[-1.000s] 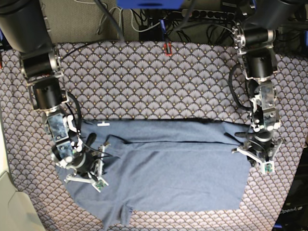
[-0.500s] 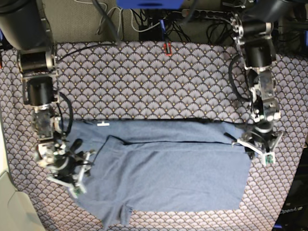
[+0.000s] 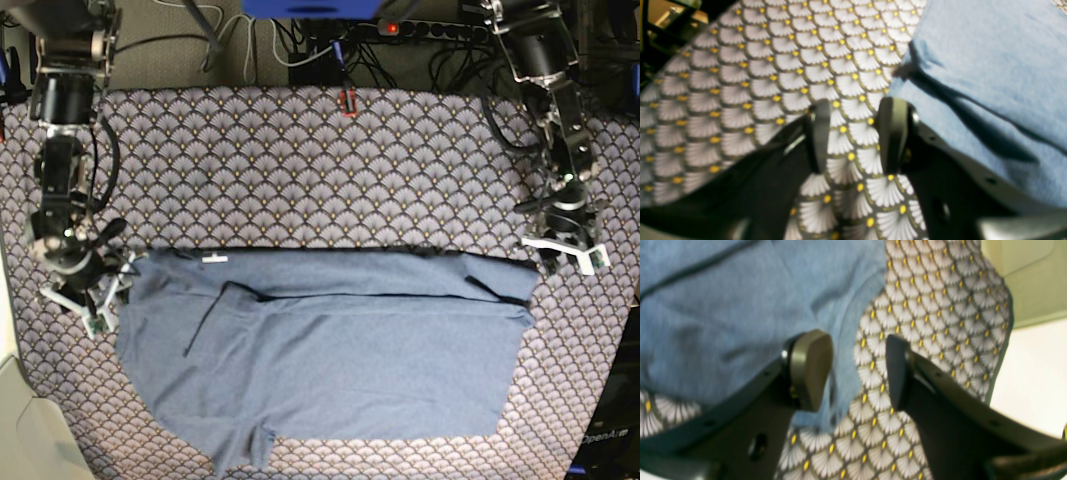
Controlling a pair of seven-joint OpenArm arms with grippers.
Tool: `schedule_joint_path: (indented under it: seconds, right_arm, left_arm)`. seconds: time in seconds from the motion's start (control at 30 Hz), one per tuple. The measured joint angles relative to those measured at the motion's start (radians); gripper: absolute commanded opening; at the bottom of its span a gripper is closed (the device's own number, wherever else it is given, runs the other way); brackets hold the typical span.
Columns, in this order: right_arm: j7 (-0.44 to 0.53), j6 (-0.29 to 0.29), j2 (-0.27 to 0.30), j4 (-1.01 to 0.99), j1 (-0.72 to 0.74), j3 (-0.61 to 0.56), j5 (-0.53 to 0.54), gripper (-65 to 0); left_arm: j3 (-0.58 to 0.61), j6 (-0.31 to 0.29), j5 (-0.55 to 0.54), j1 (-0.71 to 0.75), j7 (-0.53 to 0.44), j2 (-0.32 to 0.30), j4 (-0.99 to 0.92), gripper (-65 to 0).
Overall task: Fold the T-shirt properly
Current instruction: 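Release the folded edge and raise both grippers, then grasp the folded edge with both grippers and drag it back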
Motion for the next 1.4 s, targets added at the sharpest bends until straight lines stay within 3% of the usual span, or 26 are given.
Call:
schedule_joint_path:
  seconds: [0.13,0.6,0.83,1.2,1.27,1.37,1.4]
  right_arm:
    - [-0.004,0.003,-0.027,-0.002,-0.031,-0.003,0.002,-34.0]
    - [-0.003,0.003,-0.023,0.002,-0.049,0.0,0.001,-34.0]
    - [0.0,0.003,-0.024,0.002,-0.049,0.0,0.001,-34.0]
    - [0.0,0.003,-0.023,0.002,-0.049,0.0,0.001,-34.0]
    - [0.0,0.003,-0.023,0.002,-0.05,0.0,0.001,-34.0]
    - [0.001,0.003,-0.023,0.002,-0.052,0.0,0.002,-34.0]
    - [0.002,0.003,-0.023,0.003,-0.058,0.002,0.002,-34.0]
  left_arm:
    - [0.005,-0.01,-0.013,-0.032,0.013,0.011,-0.087,-40.3]
    - [0.001,-0.006,-0.013,-0.148,-0.002,0.021,-0.193,-40.3]
    - [0.006,-0.009,-0.013,-0.161,-0.182,0.023,-0.347,-40.3]
    - [0.006,-0.009,-0.013,-0.169,-0.187,0.022,-0.362,-41.2]
    - [0.006,-0.009,-0.012,-0.169,-0.187,0.022,-0.362,-47.3]
    - [0.006,-0.01,-0.012,-0.168,-0.183,0.022,-0.362,-65.0]
    - [0.006,-0.01,-0.012,-0.169,-0.183,0.022,-0.362,-65.0]
